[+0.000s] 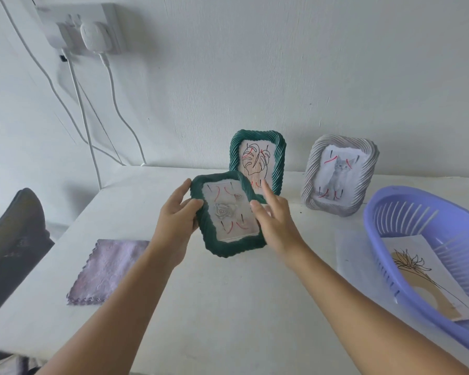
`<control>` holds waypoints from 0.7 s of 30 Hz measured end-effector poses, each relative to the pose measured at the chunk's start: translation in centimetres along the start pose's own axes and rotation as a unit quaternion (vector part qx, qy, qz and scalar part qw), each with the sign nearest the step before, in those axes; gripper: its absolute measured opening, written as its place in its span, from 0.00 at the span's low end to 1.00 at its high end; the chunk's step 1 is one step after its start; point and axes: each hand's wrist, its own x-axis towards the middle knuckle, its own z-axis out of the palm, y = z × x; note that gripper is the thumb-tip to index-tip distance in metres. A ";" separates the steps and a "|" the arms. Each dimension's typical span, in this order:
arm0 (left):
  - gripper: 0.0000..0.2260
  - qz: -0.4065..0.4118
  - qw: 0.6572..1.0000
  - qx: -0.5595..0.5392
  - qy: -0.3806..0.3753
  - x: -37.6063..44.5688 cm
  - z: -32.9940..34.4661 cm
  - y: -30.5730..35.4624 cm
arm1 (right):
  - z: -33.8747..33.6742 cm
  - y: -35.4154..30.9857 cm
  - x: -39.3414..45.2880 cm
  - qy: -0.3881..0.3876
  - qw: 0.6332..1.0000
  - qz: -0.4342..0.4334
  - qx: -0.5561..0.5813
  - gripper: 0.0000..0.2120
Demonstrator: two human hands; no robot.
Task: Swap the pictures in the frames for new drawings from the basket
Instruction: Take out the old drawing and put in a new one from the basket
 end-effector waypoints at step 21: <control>0.42 -0.014 0.975 0.149 -0.162 -0.2 -2.7 -1.9 | 1.1 1.3 0.1 -0.064 0.962 0.066 0.256 0.33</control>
